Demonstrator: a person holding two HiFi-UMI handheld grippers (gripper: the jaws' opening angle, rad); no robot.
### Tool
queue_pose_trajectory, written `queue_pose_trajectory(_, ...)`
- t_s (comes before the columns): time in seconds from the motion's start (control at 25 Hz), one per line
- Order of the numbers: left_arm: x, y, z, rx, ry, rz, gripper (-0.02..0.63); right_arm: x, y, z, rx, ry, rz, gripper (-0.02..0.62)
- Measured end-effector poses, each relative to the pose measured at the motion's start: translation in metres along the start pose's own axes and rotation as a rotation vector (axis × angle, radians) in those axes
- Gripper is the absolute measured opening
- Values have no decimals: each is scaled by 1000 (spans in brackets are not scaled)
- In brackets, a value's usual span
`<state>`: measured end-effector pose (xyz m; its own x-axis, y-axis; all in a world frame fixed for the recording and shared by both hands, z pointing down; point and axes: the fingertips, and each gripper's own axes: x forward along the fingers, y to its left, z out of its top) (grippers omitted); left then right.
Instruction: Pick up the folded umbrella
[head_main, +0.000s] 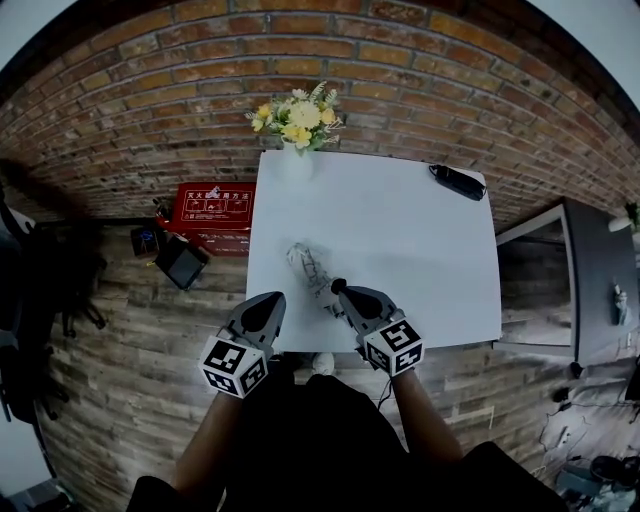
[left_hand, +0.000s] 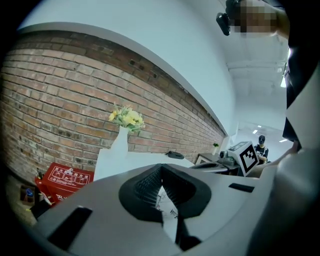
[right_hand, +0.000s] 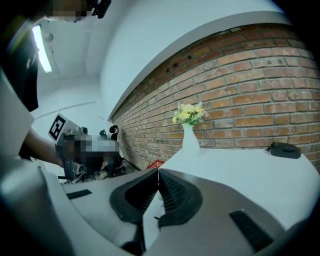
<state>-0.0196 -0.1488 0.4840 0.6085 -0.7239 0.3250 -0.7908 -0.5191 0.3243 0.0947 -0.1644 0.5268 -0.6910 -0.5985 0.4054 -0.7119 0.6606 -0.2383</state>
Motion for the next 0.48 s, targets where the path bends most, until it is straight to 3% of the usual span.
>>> queue_pose_trajectory(0.48, 27, 31, -26, 7, 88, -77, 14, 65, -7, -37, -104, 230, -51, 23)
